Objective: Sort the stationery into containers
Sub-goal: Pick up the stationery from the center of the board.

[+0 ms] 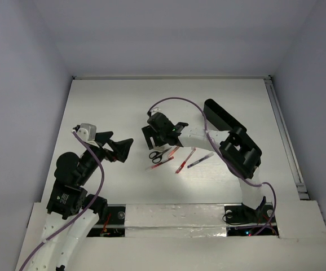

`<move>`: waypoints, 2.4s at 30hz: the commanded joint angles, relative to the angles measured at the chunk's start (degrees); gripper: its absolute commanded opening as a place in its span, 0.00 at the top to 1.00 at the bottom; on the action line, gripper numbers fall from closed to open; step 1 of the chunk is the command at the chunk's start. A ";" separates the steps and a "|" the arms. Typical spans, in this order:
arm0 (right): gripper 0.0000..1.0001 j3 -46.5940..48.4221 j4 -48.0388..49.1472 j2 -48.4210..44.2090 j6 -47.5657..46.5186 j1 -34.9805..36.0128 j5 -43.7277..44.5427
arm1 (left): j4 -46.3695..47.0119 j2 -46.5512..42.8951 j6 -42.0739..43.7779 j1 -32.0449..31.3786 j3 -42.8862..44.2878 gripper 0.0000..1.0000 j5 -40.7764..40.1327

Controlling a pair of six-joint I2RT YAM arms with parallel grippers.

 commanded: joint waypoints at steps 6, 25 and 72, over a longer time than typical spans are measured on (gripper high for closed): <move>0.28 2.78 0.74 1.81 2.25 0.33 2.54 | 3.50 0.58 0.54 0.33 0.56 0.01 2.66; 0.42 1.90 1.00 1.55 5.06 0.33 3.95 | 3.59 0.40 0.55 0.33 0.47 0.01 3.01; 0.54 -0.12 3.37 0.67 5.59 -0.20 4.03 | 3.94 0.31 0.46 0.33 0.21 0.01 3.89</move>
